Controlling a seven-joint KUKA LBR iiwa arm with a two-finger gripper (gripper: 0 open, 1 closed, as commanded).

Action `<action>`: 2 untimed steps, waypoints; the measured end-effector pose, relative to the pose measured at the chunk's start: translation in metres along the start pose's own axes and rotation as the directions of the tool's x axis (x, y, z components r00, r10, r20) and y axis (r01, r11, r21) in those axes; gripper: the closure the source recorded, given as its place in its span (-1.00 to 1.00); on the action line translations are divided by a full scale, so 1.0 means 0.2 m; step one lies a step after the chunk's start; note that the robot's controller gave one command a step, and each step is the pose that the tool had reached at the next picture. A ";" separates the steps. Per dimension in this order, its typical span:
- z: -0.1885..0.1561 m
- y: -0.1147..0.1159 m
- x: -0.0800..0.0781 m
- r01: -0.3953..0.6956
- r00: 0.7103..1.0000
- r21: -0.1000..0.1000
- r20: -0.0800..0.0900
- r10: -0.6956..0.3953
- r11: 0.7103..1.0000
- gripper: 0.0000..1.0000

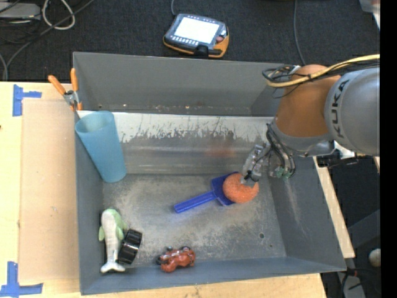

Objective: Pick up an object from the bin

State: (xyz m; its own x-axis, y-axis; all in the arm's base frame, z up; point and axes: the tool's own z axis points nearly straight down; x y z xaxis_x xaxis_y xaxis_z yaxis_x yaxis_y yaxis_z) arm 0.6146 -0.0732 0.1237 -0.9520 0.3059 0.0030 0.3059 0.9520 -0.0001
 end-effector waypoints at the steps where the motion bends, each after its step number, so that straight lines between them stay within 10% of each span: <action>1: -0.21 0.04 0.05 0.215 0.977 -0.002 -0.001 -0.215 0.977 1.00; 2: 0.25 0.02 0.03 0.033 0.999 -0.006 0.005 -0.033 0.999 1.00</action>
Offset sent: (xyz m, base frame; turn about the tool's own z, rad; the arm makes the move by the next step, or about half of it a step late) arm -0.0077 0.0036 -0.0537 -0.0357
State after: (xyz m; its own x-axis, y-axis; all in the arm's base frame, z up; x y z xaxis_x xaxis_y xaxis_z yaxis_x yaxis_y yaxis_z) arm 0.6103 -0.0684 0.0728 -0.9617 0.2740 -0.0017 0.2739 0.9617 0.0056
